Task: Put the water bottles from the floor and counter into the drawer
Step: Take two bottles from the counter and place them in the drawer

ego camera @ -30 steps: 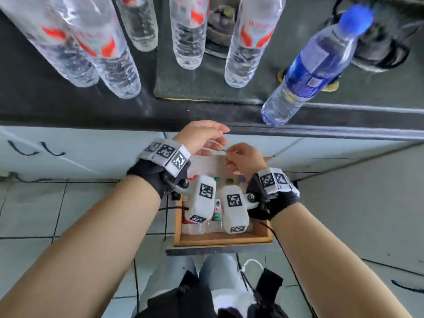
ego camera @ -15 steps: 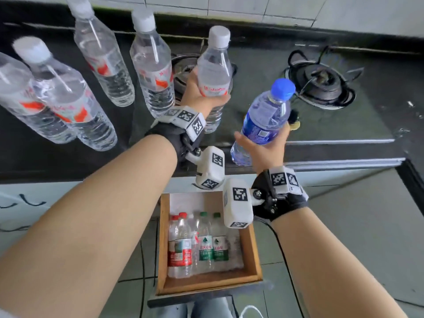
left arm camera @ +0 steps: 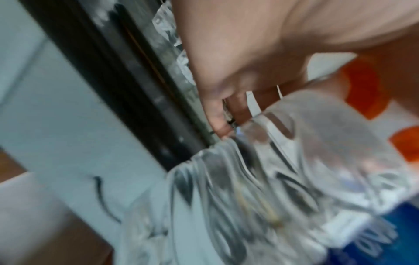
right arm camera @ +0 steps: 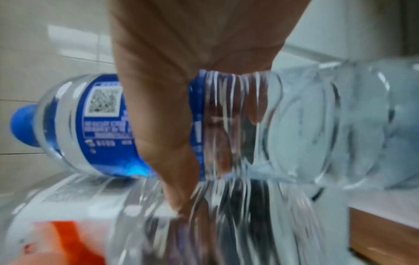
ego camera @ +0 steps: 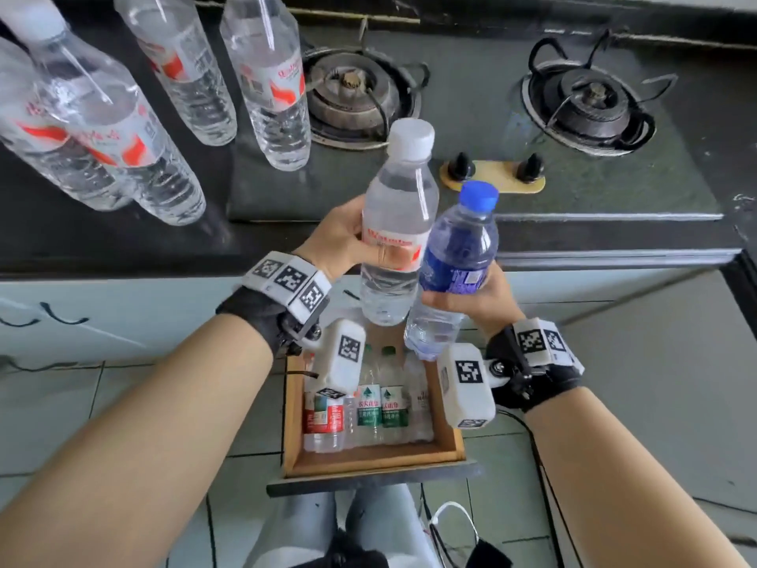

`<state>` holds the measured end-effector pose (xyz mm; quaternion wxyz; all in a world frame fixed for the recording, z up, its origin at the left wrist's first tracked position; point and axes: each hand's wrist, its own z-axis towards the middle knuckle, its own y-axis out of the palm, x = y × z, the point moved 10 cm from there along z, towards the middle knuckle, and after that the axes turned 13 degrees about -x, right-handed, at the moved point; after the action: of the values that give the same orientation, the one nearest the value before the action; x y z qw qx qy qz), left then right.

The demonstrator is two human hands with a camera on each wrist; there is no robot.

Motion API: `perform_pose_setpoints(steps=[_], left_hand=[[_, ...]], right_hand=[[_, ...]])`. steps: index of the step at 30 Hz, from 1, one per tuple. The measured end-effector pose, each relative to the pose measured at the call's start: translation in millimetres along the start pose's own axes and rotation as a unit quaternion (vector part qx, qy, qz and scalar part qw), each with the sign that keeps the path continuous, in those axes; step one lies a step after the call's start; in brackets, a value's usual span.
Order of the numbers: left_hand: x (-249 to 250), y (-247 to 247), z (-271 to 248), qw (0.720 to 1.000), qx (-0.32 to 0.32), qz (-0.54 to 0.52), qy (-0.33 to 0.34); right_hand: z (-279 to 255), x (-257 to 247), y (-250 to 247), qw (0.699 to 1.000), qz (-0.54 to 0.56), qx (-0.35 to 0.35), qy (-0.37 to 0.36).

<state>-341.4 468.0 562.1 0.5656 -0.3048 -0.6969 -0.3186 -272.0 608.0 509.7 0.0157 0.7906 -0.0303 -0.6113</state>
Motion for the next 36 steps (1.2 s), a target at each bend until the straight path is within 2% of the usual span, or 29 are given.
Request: perform_pose_setpoints(steps=[3, 7, 14, 16, 18, 20, 23, 25, 28, 32, 34, 36], left_hand=[[-52, 14, -20, 0.997, -0.018, -0.022, -0.077], [-161, 19, -53, 0.978, -0.001, 0.010, -0.208], [-328, 23, -79, 0.936, 0.110, -0.004, -0.334], [-362, 17, -76, 0.916, 0.125, 0.027, -0.380], [-388, 12, -70, 0.890, 0.104, 0.109, -0.430], [-408, 7, -63, 0.871, 0.099, 0.161, -0.453], [-436, 2, -58, 0.852, 0.117, 0.177, -0.479], [-451, 1, -55, 0.842, 0.115, 0.202, -0.487], [-452, -4, -58, 0.826, 0.128, 0.250, -0.489], [-450, 4, -59, 0.825, 0.061, 0.241, -0.508], [-444, 7, -61, 0.831, 0.031, 0.205, -0.516], [-425, 6, -66, 0.850, 0.043, 0.135, -0.508]], right_hand=[[-15, 61, 7, 0.997, -0.005, -0.024, 0.074], [-27, 156, 16, 0.983, -0.031, -0.043, 0.174], [-19, 306, 17, 0.958, -0.041, -0.022, 0.283], [-14, 342, 14, 0.942, -0.059, -0.021, 0.329], [-5, 383, 8, 0.919, -0.109, -0.038, 0.376], [6, 422, 3, 0.900, -0.140, -0.060, 0.409], [16, 472, 1, 0.875, -0.192, -0.099, 0.433], [16, 480, 11, 0.865, -0.207, -0.122, 0.440], [14, 462, 24, 0.864, -0.198, -0.134, 0.443], [12, 435, 29, 0.864, -0.176, -0.145, 0.449], [9, 421, 27, 0.859, -0.175, -0.136, 0.461], [11, 399, 26, 0.874, -0.159, -0.099, 0.449]])
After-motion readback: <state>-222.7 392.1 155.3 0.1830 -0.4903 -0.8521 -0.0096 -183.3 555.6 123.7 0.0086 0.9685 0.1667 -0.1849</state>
